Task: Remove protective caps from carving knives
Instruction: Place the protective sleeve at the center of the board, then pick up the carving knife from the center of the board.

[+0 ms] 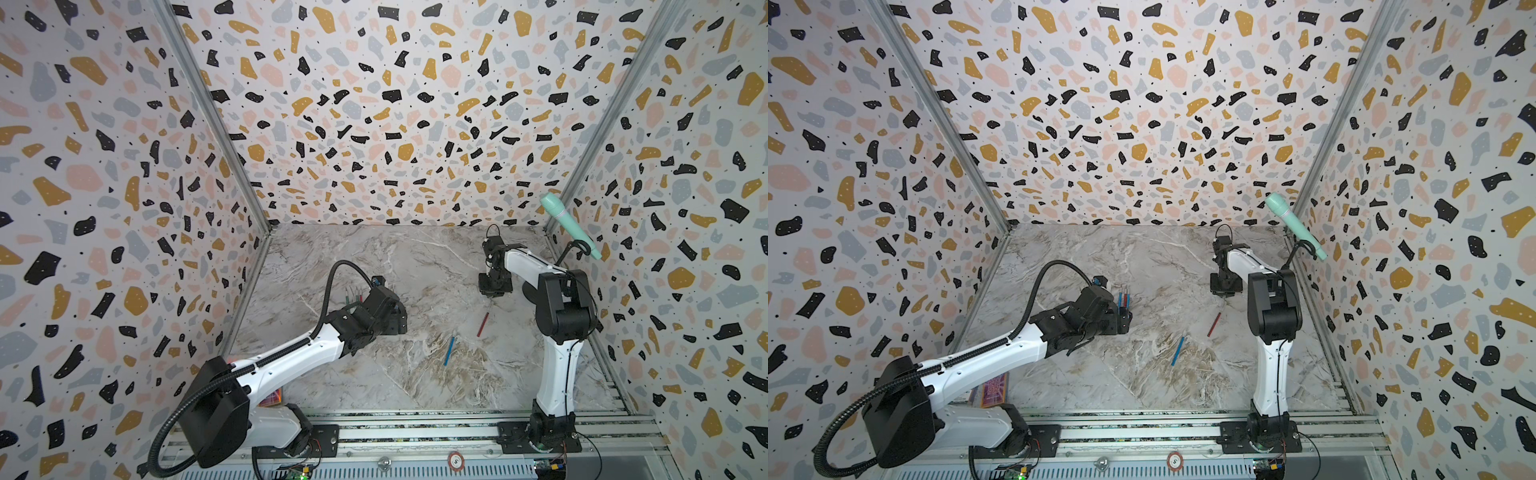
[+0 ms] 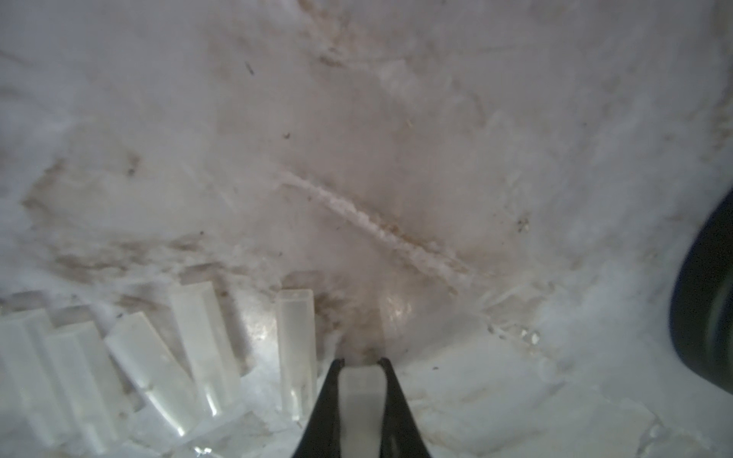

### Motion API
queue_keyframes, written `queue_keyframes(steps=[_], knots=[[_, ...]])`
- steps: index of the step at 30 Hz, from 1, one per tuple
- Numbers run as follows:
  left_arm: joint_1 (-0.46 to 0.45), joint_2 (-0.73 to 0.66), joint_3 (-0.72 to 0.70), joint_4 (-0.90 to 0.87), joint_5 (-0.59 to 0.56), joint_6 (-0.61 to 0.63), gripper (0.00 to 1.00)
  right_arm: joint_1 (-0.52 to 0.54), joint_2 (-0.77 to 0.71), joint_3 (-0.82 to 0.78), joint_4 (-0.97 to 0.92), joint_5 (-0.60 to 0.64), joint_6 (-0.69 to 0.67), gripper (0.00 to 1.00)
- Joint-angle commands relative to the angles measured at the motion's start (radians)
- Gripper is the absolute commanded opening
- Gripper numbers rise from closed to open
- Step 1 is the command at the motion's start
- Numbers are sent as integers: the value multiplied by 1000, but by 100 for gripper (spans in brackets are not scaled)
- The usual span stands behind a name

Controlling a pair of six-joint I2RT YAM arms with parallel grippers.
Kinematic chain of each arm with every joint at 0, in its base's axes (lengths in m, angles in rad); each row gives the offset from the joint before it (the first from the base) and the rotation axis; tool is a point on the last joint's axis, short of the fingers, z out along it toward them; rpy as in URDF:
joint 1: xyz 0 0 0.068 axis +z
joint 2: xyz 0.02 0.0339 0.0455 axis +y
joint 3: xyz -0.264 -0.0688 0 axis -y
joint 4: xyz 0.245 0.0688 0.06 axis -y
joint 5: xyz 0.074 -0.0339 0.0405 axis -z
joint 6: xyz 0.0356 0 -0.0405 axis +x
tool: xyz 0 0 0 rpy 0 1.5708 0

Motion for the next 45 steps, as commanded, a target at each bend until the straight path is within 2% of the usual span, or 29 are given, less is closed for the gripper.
queue_keyframes(steps=[1, 15, 21, 26, 33, 37, 45], knots=[[-7, 10, 12, 16, 2, -5, 92, -4, -15, 15, -27, -5, -9, 7], [-17, 19, 23, 10, 9, -8, 92, -1, -20, 18, -38, -11, -10, 25], [-30, 44, 33, 1, 9, -17, 92, 1, -39, 23, -44, -4, -6, 27], [-88, 75, 47, 8, 9, -44, 92, -4, -97, 33, -71, 28, 23, 27], [-243, 176, 70, 56, 22, -123, 92, -18, -340, 20, -91, 20, 65, 34], [-321, 269, 122, 74, 32, -168, 91, -19, -517, -29, -74, -60, 56, 41], [-396, 499, 305, -10, 6, -170, 83, -15, -833, -224, -37, -192, 65, 58]])
